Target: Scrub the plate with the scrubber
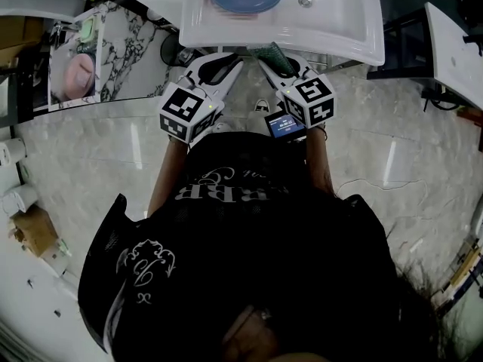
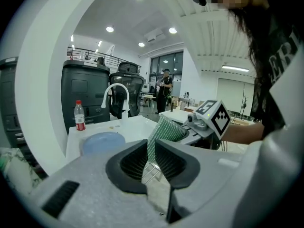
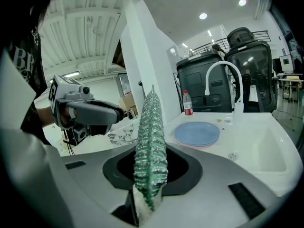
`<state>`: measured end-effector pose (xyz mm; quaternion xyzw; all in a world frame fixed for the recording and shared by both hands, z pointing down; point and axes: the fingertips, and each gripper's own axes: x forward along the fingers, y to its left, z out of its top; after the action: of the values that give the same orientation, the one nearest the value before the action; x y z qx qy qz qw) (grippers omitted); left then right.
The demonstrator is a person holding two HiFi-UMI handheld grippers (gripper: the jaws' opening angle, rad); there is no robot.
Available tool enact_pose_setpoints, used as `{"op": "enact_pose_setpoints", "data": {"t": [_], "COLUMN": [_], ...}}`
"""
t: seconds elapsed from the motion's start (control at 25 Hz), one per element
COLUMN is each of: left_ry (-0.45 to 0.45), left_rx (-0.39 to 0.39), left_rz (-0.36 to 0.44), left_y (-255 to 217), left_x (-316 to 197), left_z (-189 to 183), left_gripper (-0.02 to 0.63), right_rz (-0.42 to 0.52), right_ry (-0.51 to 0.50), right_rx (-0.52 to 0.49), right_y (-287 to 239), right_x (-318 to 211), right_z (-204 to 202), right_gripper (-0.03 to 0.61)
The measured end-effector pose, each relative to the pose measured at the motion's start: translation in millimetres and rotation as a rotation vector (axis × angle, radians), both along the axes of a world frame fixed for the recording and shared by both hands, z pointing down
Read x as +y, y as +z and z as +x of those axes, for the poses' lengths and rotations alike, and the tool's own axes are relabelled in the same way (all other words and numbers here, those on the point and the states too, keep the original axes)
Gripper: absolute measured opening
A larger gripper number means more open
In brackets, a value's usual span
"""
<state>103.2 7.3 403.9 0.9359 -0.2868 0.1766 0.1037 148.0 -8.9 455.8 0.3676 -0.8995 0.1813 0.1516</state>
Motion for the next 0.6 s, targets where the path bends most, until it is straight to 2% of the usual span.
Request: {"op": "enact_pose_setpoints", "data": {"t": [0.28,0.6], "left_ry": [0.000,0.067], "left_rx": [0.022,0.059], "left_rz": [0.019,0.007], "left_y": [-2,10], "left_x": [28,96], "left_z": [-63,-130], "left_gripper": [0.043,0.043], "right_rz": [0.015,0.021], "right_ry": [0.029,0.096], "right_rx": [0.044,0.094], "right_y": [-2,1], "right_x": [23,81], "right_z": [-49,-113], "right_gripper": [0.091,0.091]}}
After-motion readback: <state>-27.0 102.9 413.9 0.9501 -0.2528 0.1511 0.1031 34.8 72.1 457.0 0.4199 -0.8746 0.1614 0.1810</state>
